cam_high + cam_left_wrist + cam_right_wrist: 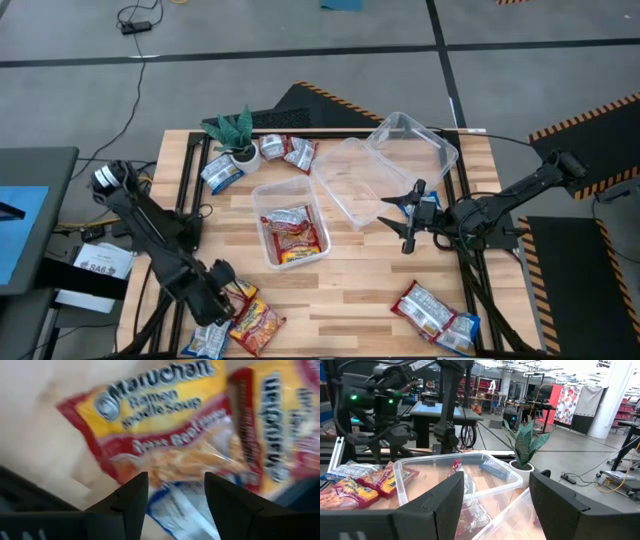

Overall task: Sort Maruchan noodles
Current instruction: Put the red noodle pack into the middle bin

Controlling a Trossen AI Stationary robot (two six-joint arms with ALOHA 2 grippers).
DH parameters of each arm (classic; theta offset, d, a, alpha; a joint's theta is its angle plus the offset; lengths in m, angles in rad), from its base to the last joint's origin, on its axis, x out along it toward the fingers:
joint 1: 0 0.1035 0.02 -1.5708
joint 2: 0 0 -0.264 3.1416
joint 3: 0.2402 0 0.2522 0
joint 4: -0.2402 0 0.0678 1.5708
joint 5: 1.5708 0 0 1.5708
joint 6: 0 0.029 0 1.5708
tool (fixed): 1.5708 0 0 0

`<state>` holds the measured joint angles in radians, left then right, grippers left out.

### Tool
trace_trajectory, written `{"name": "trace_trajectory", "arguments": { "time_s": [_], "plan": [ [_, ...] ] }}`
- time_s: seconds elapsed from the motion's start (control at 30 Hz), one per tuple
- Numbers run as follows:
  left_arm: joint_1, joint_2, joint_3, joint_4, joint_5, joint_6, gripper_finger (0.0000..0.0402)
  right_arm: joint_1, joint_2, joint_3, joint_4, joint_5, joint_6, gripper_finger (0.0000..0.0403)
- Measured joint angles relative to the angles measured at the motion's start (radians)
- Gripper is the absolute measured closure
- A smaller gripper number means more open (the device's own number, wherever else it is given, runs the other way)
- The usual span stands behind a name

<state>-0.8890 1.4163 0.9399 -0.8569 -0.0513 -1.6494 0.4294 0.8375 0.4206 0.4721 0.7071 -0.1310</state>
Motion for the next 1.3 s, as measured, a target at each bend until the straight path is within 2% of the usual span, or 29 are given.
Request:
{"name": "trace_trajectory", "arguments": {
  "time_s": [0.13, 0.3, 0.8, 0.9, 1.03, 1.07, 1.17, 1.3],
  "plan": [
    [0.0, 0.089, 0.08, -0.133, -0.031, 0.058, 0.0222, 0.0, 0.0, 0.0, 0.0, 0.0, 0.002, 0.0155],
    [0.0, 0.139, 0.091, -0.136, -0.055, 0.12, 0.0222, 0.0, 0.0, 0.0, 0.0, 0.0, 0.018, 0.0155],
    [0.001, 0.143, -0.045, -0.058, -0.033, 0.148, 0.0226, 0.0, 0.0, 0.0, -0.001, 0.0, 0.018, 0.0155],
    [0.005, 0.144, -0.046, -0.069, -0.035, 0.132, 0.0257, 0.0, 0.0, 0.0, -0.001, 0.0, 0.018, 0.0155],
    [0.009, 0.146, -0.048, -0.071, -0.053, 0.117, 0.0367, 0.0, 0.0, 0.0, -0.001, 0.0, 0.018, 0.0155],
    [0.012, 0.147, -0.049, -0.078, -0.054, 0.107, 0.0383, 0.0, 0.0, 0.0, -0.001, 0.0, 0.018, 0.0155],
    [0.023, 0.148, -0.038, -0.115, -0.04, 0.112, 0.0397, 0.0, 0.0, 0.0, -0.001, 0.0, 0.018, 0.0155],
    [0.026, 0.13, 0.027, -0.226, -0.072, 0.129, 0.0401, 0.0, 0.0, 0.0, -0.001, 0.0, 0.018, 0.0155]
  ]
}}
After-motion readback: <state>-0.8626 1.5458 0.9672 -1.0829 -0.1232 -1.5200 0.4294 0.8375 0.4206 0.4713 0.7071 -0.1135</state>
